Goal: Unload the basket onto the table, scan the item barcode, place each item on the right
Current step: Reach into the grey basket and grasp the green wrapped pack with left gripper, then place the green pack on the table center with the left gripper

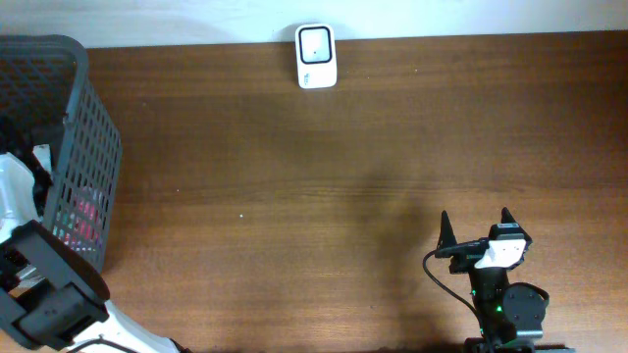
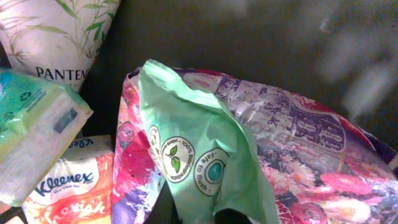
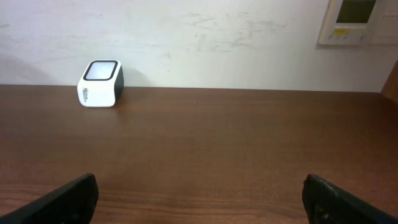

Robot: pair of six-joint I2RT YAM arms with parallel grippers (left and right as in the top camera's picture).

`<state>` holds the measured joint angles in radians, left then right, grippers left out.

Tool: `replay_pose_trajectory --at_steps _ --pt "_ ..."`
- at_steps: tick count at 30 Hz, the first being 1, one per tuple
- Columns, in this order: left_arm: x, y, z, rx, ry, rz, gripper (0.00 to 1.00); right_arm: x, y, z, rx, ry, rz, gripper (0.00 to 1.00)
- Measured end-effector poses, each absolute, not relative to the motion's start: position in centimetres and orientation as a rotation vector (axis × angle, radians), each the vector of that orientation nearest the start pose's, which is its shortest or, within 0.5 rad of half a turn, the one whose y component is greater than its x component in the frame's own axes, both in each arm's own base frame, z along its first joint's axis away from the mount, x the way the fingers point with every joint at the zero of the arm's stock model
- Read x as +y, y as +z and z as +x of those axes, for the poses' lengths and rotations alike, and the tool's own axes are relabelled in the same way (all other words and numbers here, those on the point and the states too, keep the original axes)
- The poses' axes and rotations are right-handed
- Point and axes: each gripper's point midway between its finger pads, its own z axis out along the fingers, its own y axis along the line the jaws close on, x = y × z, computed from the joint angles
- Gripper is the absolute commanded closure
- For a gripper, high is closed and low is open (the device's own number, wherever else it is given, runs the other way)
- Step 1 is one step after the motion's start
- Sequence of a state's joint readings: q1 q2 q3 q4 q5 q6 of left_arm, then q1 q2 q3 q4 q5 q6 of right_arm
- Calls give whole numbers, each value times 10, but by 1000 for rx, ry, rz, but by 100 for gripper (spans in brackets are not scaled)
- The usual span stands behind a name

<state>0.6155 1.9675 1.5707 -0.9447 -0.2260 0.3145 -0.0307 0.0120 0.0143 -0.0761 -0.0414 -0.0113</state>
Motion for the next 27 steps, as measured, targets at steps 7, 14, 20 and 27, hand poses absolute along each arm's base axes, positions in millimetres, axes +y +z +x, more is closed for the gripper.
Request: replay_pose_trajectory --at_steps 7,14,20,27 --pt "280 280 412 2365 215 -696 100 0 159 246 1644 3 -15 1" --pt "118 453 414 1955 -641 -633 100 0 159 246 1644 2 -16 1" --pt "-85 384 419 2372 -611 -240 100 0 159 246 1644 2 -15 2" --pt "-237 166 463 2776 -196 -148 98 0 159 246 1644 2 -15 1"
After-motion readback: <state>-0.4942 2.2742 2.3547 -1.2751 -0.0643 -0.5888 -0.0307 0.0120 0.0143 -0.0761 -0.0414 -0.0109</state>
